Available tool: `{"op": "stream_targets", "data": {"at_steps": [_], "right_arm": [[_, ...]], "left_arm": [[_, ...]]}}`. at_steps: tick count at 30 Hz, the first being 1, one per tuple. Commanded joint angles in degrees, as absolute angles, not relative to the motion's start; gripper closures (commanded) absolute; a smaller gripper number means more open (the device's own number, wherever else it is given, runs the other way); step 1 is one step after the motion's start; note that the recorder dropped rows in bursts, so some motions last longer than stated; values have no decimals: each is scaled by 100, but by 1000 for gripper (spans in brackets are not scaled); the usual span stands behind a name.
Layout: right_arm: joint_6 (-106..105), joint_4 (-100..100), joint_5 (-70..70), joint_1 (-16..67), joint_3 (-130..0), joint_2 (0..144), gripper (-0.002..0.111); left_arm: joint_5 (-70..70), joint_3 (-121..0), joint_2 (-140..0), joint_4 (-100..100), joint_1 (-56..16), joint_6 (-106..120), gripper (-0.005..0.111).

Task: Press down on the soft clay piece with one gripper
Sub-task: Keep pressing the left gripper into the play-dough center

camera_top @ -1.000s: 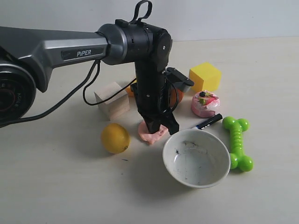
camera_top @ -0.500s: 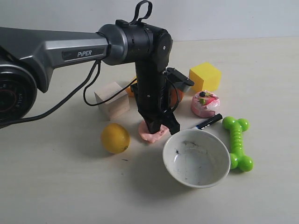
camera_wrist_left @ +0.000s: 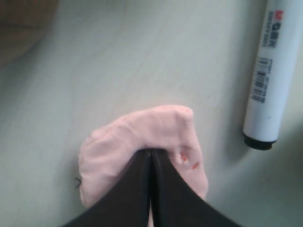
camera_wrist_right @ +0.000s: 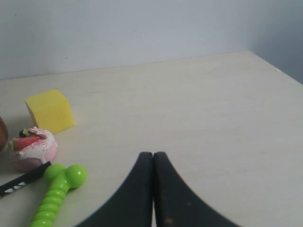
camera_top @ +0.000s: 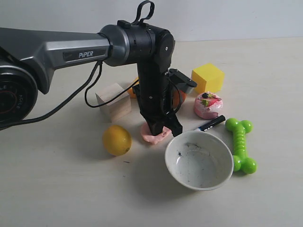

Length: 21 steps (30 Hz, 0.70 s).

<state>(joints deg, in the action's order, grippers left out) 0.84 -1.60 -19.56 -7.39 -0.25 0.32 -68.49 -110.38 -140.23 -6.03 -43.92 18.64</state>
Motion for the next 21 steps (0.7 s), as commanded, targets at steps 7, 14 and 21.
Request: {"op": "stream_targets", "data": {"at_steps": [7, 14, 21], "right_arm": [[52, -163, -1917, -732, 0, 0, 108], [52, -163, -1917, -732, 0, 0, 108], [52, -163, -1917, -732, 0, 0, 108]], "left_arm": [[-6721, -10856, -14330, -369, -4398, 1799, 107], [-6688, -10856, -14081, -344, -4398, 1786, 107], [-6688, -10856, -13964, -344, -4398, 1761, 107]]}}
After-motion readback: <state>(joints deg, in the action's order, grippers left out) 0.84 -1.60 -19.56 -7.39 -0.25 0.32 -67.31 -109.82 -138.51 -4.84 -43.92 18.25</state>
